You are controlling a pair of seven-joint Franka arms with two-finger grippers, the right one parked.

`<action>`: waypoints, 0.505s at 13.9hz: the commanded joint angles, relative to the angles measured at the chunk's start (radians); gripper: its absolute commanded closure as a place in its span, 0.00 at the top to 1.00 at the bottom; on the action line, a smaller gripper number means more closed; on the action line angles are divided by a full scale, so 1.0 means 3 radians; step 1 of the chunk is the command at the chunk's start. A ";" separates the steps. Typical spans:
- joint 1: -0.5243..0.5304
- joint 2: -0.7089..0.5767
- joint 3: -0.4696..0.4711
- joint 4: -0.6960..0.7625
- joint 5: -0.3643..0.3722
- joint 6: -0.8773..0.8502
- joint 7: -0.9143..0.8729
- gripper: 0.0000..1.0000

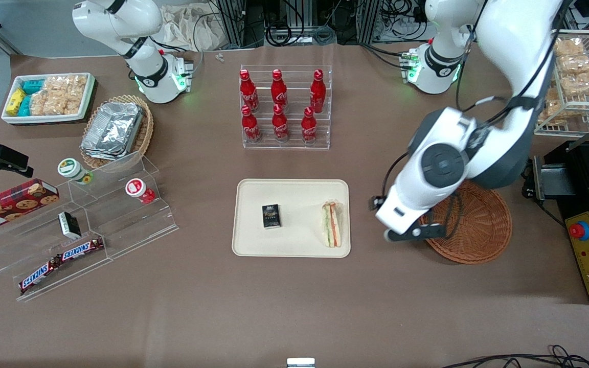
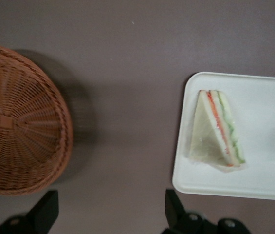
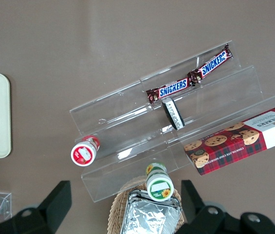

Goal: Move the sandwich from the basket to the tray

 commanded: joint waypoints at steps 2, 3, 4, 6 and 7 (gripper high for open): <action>0.0009 -0.0953 0.0659 -0.0913 -0.0583 0.0092 0.1166 0.98; -0.0012 -0.1142 0.0823 -0.1097 -0.0609 0.0092 0.1396 0.96; -0.0012 -0.1301 0.0921 -0.1271 -0.0610 0.0082 0.1556 0.94; 0.0044 -0.1436 0.1039 -0.1406 -0.0599 0.0036 0.1989 0.93; 0.0059 -0.1426 0.1111 -0.1345 -0.0549 -0.0075 0.2174 0.94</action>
